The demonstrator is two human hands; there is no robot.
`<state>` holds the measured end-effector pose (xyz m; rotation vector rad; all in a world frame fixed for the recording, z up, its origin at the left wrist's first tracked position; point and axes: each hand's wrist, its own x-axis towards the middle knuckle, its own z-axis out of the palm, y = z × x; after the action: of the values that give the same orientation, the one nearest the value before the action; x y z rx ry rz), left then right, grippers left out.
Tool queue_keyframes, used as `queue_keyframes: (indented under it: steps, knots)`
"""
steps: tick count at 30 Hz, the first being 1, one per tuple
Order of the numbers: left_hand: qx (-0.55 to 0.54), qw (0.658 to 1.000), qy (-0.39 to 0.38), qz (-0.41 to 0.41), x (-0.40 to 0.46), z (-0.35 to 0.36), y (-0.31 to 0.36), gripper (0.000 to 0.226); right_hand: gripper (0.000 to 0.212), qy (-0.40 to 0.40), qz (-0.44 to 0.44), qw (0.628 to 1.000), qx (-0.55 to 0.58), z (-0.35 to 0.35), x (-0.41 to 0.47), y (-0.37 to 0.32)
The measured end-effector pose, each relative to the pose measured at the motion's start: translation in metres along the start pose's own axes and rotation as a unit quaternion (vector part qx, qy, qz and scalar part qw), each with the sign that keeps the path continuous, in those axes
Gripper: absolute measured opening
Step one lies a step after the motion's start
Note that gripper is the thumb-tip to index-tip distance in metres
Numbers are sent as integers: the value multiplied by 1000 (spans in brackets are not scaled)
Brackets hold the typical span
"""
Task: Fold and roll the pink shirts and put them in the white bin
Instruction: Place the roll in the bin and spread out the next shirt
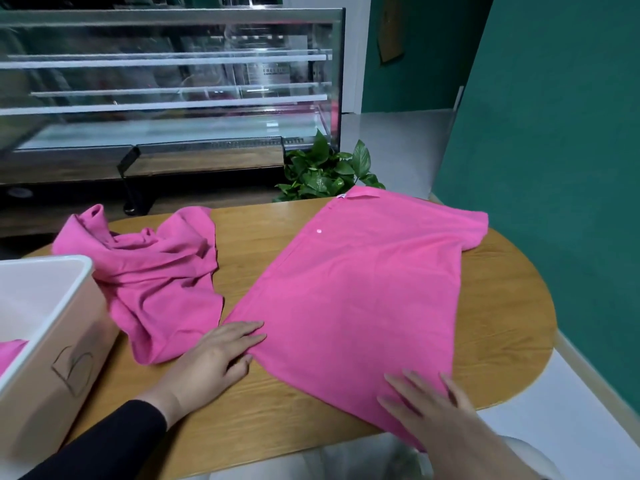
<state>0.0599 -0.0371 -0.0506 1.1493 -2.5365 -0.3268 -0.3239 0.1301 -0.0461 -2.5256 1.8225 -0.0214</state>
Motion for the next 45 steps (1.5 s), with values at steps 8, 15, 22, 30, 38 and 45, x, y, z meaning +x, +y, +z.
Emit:
queue_keyframes:
  steps: [8, 15, 22, 30, 38, 45]
  knots:
    - [85, 995, -18, 51, 5, -2, 8, 72, 50, 126, 14, 991, 32, -3, -19, 2]
    - [28, 996, 71, 46, 16, 4, 3, 34, 12, 156, 110, 926, 327, -64, -27, 19]
    - [35, 994, 13, 102, 3, 2, 33, 63, 29, 198, 196, 833, 477, -95, -44, 40]
    - [5, 991, 22, 134, 23, 21, 67, 35, 24, 228, 247, 833, 440, -106, -61, 67]
    - [-134, 988, -45, 69, -11, -31, 46, 44, 51, 77, 221, 852, 469, -91, -81, 75]
    - [-294, 952, -54, -66, -13, -35, 60, 48, 30, 176, 278, 795, 509, -87, -59, 72]
